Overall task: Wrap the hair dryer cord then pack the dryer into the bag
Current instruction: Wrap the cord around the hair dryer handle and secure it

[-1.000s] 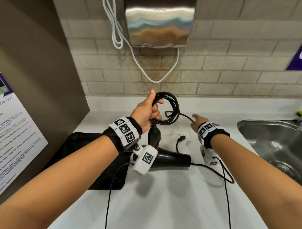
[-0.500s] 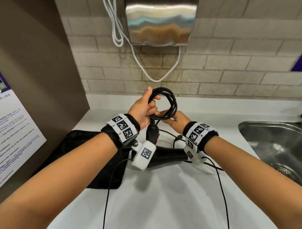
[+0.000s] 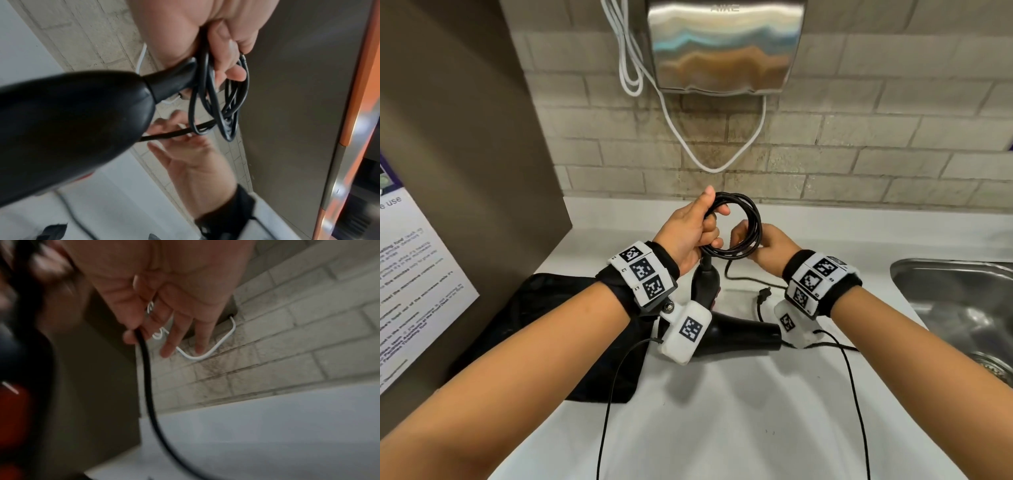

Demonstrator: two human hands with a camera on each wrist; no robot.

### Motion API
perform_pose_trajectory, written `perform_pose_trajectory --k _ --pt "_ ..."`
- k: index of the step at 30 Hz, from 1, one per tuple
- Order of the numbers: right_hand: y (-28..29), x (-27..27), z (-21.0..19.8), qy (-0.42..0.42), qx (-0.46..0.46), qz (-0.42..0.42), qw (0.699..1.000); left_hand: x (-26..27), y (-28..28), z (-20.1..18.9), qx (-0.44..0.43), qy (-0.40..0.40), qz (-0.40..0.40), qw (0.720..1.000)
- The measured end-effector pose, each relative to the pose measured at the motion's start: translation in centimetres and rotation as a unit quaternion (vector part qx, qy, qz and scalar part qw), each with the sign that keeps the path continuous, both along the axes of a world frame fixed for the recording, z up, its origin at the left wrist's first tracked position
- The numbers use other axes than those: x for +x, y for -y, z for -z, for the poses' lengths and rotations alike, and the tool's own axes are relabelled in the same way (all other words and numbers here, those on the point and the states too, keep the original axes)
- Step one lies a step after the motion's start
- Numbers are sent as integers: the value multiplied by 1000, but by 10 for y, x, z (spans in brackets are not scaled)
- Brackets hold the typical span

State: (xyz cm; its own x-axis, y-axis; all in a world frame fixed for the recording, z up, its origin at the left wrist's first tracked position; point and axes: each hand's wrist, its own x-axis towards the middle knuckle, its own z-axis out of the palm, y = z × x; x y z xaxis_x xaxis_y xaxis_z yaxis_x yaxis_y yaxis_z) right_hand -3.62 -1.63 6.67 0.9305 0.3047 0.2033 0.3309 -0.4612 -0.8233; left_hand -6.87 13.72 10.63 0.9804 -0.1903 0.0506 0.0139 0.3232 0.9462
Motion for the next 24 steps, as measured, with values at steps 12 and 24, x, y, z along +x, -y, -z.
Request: perform_pose_trajectory --k 12,24 --pt "11 4 1 -167 178 -57 968 7 -15 -3 -31 -7 111 993" --pt "11 17 6 -141 148 -61 977 15 -21 -13 -21 -71 95 993"
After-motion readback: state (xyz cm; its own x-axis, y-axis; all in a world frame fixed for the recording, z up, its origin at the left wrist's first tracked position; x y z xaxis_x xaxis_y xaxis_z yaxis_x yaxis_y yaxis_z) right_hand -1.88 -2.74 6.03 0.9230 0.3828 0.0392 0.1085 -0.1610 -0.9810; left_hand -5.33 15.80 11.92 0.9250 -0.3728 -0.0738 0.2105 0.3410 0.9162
